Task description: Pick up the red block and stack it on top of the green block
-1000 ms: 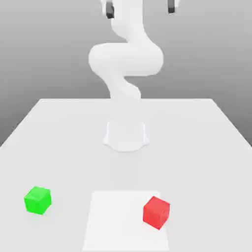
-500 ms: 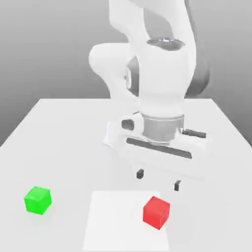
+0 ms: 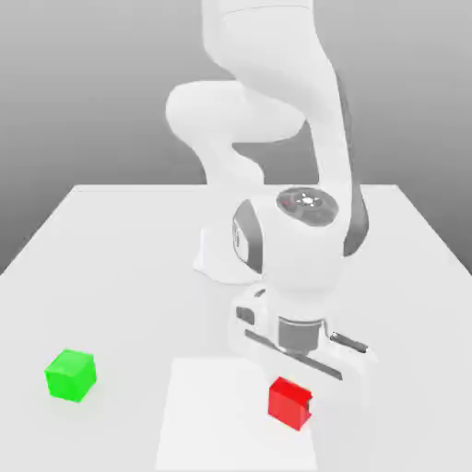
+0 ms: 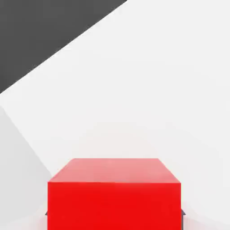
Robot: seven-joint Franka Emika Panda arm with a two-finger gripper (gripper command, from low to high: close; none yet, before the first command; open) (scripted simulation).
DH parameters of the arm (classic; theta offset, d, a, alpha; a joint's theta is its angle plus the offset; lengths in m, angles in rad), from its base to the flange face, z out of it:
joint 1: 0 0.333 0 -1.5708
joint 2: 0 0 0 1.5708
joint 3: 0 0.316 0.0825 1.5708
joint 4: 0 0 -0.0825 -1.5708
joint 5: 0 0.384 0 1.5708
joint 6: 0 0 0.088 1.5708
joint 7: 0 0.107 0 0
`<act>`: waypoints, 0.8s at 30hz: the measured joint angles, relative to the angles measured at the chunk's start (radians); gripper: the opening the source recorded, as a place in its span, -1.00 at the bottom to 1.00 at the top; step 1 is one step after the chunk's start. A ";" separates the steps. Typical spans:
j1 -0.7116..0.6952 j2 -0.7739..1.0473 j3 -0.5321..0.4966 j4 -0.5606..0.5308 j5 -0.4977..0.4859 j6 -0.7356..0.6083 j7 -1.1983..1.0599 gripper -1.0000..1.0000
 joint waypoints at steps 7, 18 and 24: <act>-0.161 -0.172 -0.045 -0.015 0.101 -0.154 -0.173 -1.00; -0.602 -0.153 -0.181 0.017 0.142 -0.166 -0.518 -1.00; -0.601 -0.057 -0.172 0.022 0.146 -0.075 -0.524 1.00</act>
